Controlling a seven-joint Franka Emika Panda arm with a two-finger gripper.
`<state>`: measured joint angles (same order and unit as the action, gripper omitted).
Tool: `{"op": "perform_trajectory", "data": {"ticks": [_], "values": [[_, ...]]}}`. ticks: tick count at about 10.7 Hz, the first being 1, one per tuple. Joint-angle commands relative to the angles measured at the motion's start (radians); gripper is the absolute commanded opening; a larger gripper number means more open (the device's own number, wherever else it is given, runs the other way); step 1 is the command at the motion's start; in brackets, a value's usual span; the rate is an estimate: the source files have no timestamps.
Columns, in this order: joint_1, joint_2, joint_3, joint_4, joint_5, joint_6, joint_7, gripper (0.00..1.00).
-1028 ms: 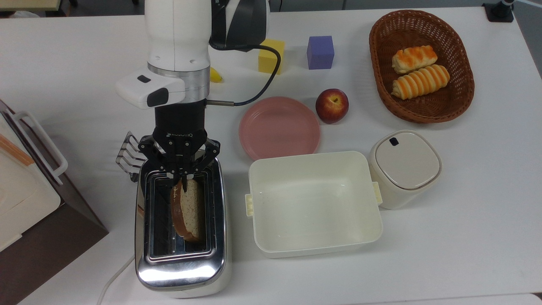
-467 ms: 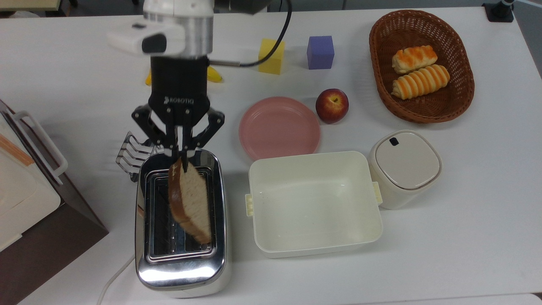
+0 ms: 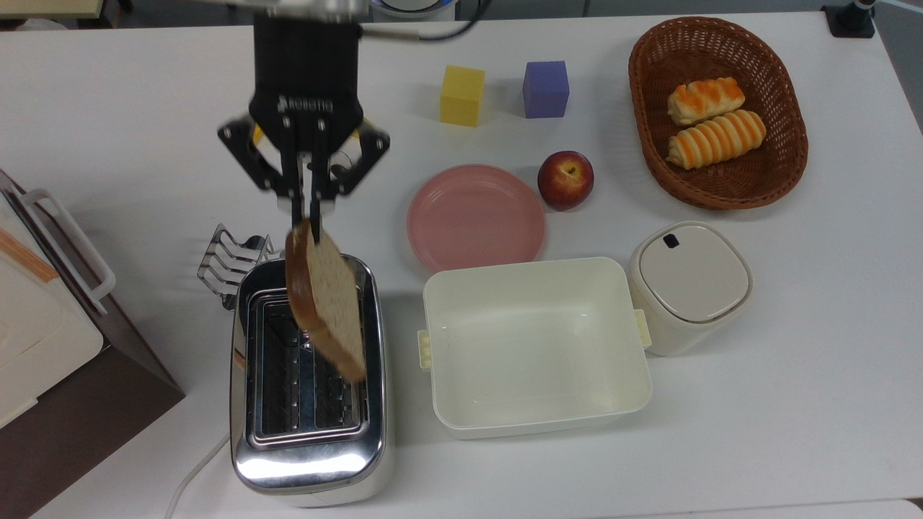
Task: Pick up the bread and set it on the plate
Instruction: 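Lift the bread slice straight up out of the toaster, then carry the bread slice over to the pink plate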
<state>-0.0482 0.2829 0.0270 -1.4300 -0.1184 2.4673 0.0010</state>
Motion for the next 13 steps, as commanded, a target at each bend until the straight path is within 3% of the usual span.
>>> {"op": "perform_trajectory", "data": {"ticks": [1, 3, 5, 9, 13], "values": [[0.008, -0.169, 0.004, -0.066, 0.008, -0.245, -0.036, 0.0], [0.043, -0.255, 0.002, -0.131, 0.051, -0.393, -0.1, 0.0], [0.06, -0.28, 0.001, -0.139, 0.08, -0.522, -0.153, 0.0], [0.105, -0.251, -0.001, -0.22, 0.08, -0.559, -0.159, 0.0], [0.109, -0.166, 0.002, -0.234, 0.075, -0.554, -0.203, 0.0]]}}
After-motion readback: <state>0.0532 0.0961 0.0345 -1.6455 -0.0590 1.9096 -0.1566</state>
